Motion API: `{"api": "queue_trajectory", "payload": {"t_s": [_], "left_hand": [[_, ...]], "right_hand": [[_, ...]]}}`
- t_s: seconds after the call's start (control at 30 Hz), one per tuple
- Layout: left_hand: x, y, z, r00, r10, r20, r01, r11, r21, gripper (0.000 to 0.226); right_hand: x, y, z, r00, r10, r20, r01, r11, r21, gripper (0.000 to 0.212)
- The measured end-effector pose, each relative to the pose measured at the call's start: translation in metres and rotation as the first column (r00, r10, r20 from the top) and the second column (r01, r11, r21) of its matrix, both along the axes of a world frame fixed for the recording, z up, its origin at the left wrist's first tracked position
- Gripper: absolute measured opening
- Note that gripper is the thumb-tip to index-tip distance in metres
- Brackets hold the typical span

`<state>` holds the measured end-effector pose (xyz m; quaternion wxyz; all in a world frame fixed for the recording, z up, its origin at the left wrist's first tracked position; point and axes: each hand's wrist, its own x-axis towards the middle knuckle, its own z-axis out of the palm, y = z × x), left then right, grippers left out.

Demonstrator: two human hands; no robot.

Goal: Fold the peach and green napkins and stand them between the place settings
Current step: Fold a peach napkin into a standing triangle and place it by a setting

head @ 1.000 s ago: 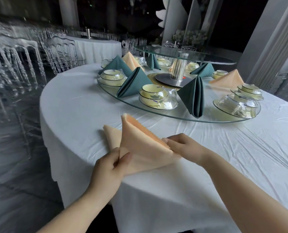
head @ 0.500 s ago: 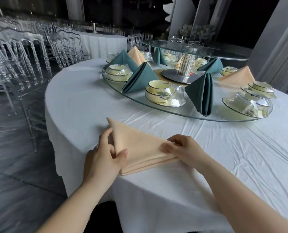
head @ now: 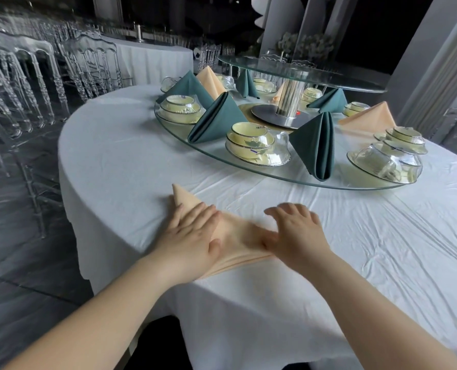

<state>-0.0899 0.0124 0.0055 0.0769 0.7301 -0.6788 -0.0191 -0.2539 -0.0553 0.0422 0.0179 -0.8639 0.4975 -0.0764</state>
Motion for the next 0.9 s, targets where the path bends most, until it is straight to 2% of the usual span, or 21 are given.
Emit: {"api": "queue_trajectory", "payload": {"t_s": [0.03,0.1,0.17,0.23,0.3,0.4,0.47,0.6,0.8,0.87,0.9], "left_hand": [[0.000,0.001,0.001,1.000,-0.004,0.000,0.004,1.000,0.009,0.107],[-0.001,0.002,0.001,1.000,-0.013,0.011,0.013,1.000,0.010,0.107],[0.000,0.002,0.003,1.000,-0.020,0.012,0.020,1.000,0.006,0.106],[0.001,0.001,0.003,1.000,-0.008,0.002,0.008,1.000,0.028,0.093],[0.001,-0.001,0.005,1.000,0.008,-0.020,-0.007,0.998,0.061,0.075],[0.009,-0.008,0.007,0.999,0.025,-0.026,-0.022,0.994,0.102,0.058],[0.024,-0.014,0.007,0.996,0.085,-0.030,-0.081,0.989,0.121,0.055],[0.056,-0.020,0.010,0.981,0.196,-0.005,-0.192,0.963,0.190,0.055],[0.058,-0.019,0.007,0.977,0.212,0.005,-0.211,0.966,0.151,0.056],[0.060,-0.020,0.005,0.976,0.215,-0.021,-0.210,0.969,0.132,0.056],[0.060,-0.020,0.005,0.976,0.215,-0.027,-0.210,0.970,0.126,0.056]], "right_hand": [[0.006,0.004,0.000,0.997,0.075,0.000,-0.075,0.996,-0.039,0.048],[0.023,0.018,-0.005,0.974,0.211,0.081,-0.212,0.977,0.001,0.054],[0.037,0.027,-0.021,0.952,0.268,0.147,-0.274,0.962,0.019,0.062],[0.040,0.028,-0.036,0.952,0.269,0.148,-0.266,0.963,-0.038,0.086],[0.036,0.026,-0.041,0.968,0.247,0.052,-0.248,0.969,0.004,0.107],[0.029,0.024,-0.030,0.979,0.205,-0.013,-0.204,0.976,0.072,0.114],[0.023,0.021,-0.026,0.983,0.180,-0.037,-0.176,0.980,0.094,0.117],[0.005,0.020,-0.031,0.988,0.134,-0.077,-0.124,0.985,0.121,0.138],[-0.031,0.022,-0.027,0.994,0.056,-0.091,-0.044,0.990,0.131,0.138],[-0.038,0.023,-0.024,0.999,0.046,0.003,-0.046,0.994,0.097,0.126],[-0.040,0.024,-0.023,0.994,0.097,0.049,-0.098,0.995,0.017,0.113]]}}
